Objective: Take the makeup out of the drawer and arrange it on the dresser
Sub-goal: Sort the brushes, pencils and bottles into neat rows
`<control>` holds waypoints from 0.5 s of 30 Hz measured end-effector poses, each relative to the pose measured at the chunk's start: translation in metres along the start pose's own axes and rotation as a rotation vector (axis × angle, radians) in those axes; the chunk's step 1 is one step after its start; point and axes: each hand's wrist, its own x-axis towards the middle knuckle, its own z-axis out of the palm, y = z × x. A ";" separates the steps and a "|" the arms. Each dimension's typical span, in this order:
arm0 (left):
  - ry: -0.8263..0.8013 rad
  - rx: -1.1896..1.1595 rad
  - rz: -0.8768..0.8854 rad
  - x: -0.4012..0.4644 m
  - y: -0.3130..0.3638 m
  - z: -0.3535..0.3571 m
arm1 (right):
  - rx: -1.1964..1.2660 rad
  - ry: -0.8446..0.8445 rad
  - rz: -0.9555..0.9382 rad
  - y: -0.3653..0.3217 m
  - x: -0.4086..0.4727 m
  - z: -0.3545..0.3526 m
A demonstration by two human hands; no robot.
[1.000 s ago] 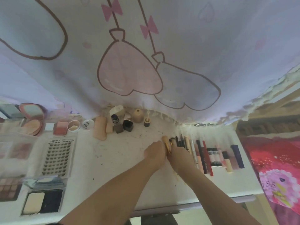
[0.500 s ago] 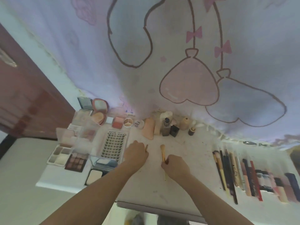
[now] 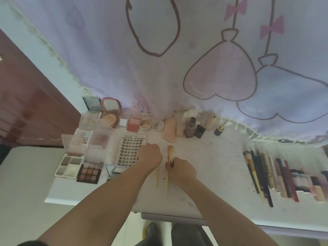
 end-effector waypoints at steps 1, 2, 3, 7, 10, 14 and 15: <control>0.000 -0.015 0.001 0.001 0.000 -0.001 | 0.005 -0.003 0.001 0.002 -0.001 -0.003; 0.014 -0.032 0.006 0.002 0.000 -0.003 | 0.010 0.000 0.004 0.007 -0.001 -0.009; 0.046 -0.052 0.014 0.002 0.003 -0.005 | 0.012 0.014 0.010 0.013 -0.002 -0.016; 0.198 -0.192 0.114 -0.008 0.053 -0.013 | 0.022 0.165 0.093 0.069 -0.004 -0.060; 0.163 -0.310 0.278 -0.023 0.121 -0.005 | 0.043 0.250 0.189 0.130 -0.006 -0.096; 0.006 -0.303 0.404 -0.039 0.209 0.020 | -0.059 0.288 0.243 0.192 -0.007 -0.125; -0.025 -0.293 0.416 -0.040 0.225 0.025 | -0.088 0.278 0.249 0.201 -0.007 -0.127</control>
